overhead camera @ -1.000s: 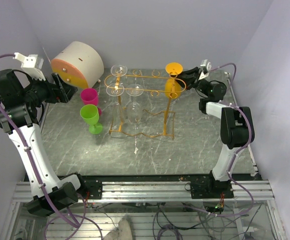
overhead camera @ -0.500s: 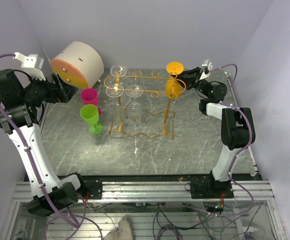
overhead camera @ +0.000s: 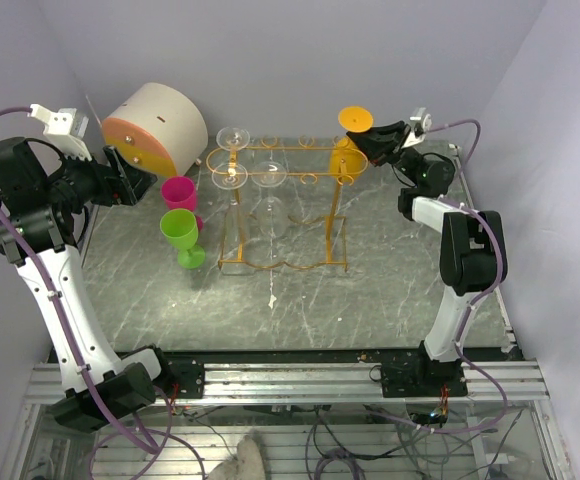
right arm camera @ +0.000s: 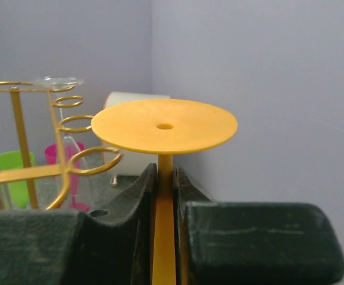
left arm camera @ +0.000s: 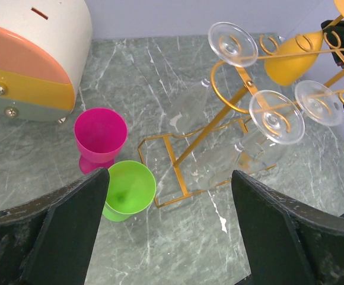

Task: Place the wine glass upside down on the wine glass rack

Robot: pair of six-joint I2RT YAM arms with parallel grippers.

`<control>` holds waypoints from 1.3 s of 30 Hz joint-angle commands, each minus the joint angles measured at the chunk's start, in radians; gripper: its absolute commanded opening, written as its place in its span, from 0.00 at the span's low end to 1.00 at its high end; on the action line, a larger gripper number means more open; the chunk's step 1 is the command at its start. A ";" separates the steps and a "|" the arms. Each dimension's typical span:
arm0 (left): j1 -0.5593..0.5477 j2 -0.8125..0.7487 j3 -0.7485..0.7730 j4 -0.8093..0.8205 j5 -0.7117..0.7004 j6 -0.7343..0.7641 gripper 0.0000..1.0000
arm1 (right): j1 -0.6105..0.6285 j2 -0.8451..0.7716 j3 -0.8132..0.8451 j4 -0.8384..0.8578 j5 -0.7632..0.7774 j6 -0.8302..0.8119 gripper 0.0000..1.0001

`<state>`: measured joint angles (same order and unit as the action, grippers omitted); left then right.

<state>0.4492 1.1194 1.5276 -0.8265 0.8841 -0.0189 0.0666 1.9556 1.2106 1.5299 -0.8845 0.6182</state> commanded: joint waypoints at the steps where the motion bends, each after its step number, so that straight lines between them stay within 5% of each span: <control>1: 0.012 0.003 -0.006 0.024 0.031 -0.006 0.94 | -0.003 0.019 0.052 0.189 0.022 0.005 0.00; 39: 0.015 0.027 0.000 0.025 0.057 -0.018 0.93 | 0.036 0.003 -0.004 0.291 -0.093 0.038 0.00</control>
<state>0.4511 1.1412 1.5208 -0.8215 0.9051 -0.0273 0.0952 1.9900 1.2209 1.5318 -0.9569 0.6506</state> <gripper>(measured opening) 0.934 0.113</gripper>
